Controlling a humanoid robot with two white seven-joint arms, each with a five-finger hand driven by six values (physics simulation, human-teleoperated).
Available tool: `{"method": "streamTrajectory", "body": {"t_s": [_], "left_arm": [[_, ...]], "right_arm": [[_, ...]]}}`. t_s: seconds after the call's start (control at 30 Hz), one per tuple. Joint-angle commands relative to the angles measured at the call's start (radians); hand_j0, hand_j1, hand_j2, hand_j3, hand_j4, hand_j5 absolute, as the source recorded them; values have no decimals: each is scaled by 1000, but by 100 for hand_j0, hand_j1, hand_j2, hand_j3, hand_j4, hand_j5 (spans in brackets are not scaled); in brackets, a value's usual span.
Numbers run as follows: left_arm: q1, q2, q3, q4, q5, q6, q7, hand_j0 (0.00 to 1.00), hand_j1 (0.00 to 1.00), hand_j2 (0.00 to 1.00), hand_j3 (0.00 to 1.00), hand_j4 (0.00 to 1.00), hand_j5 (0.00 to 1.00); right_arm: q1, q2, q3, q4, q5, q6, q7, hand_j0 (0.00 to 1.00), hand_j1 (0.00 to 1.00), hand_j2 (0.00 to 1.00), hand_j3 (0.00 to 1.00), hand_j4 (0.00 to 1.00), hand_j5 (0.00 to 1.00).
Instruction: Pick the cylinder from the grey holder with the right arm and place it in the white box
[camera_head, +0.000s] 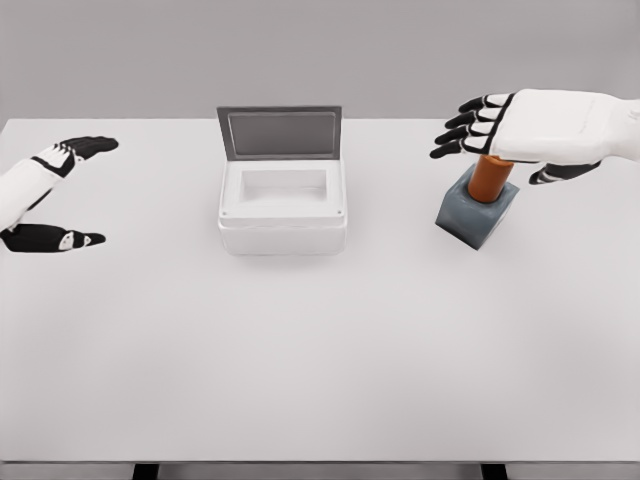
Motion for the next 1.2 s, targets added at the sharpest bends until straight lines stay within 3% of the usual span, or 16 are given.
{"method": "streamTrajectory", "body": {"t_s": [0.0, 0.1, 0.2, 0.3, 0.4, 0.47, 0.6, 0.7, 0.83, 1.17], "left_arm": [[0, -3, 24, 6, 3, 1, -1, 100, 100, 100, 100, 100, 100], [3, -6, 26, 7, 13, 1, 4, 100, 100, 100, 100, 100, 100], [6, -7, 24, 7, 23, 1, 5, 100, 100, 100, 100, 100, 100], [8, -7, 13, 7, 83, 1, 5, 100, 100, 100, 100, 100, 100], [80, -1, 3, 21, 198, 1, 4, 100, 100, 100, 100, 100, 100], [135, 2, -19, 19, 325, 1, 4, 100, 100, 100, 100, 100, 100], [156, 5, -114, 22, 536, 1, -2, 100, 100, 100, 100, 100, 100], [193, 0, -122, 22, 641, 1, -1, 100, 100, 100, 100, 100, 100], [239, -23, -135, 21, 671, 1, -1, 100, 100, 100, 100, 100, 100], [238, -58, -125, 22, 668, 1, -2, 100, 100, 100, 100, 100, 100]], "right_arm": [[0, 0, -5, -8, -3, -7, 0, 100, 100, 100, 100, 100, 100], [2, -2, -33, -3, -11, 8, 0, 100, 100, 100, 100, 100, 100], [6, -8, -50, 61, -16, 235, 0, 100, 100, 100, 100, 100, 100], [8, 26, -39, 159, -17, 284, 0, 100, 100, 100, 100, 100, 100], [9, 26, 21, 199, -12, 278, 0, 100, 100, 100, 100, 100, 100], [11, 27, 39, 202, -9, 275, 0, 100, 100, 100, 100, 100, 100], [11, 43, 71, 210, -9, 271, 0, 100, 100, 100, 100, 100, 100], [11, 66, 79, 236, -8, 258, 0, 100, 100, 100, 100, 100, 100], [9, 93, 79, 238, -5, 252, 0, 100, 100, 100, 100, 100, 100], [6, 112, 117, 285, 0, 211, 0, 100, 100, 100, 100, 100, 100]]}}
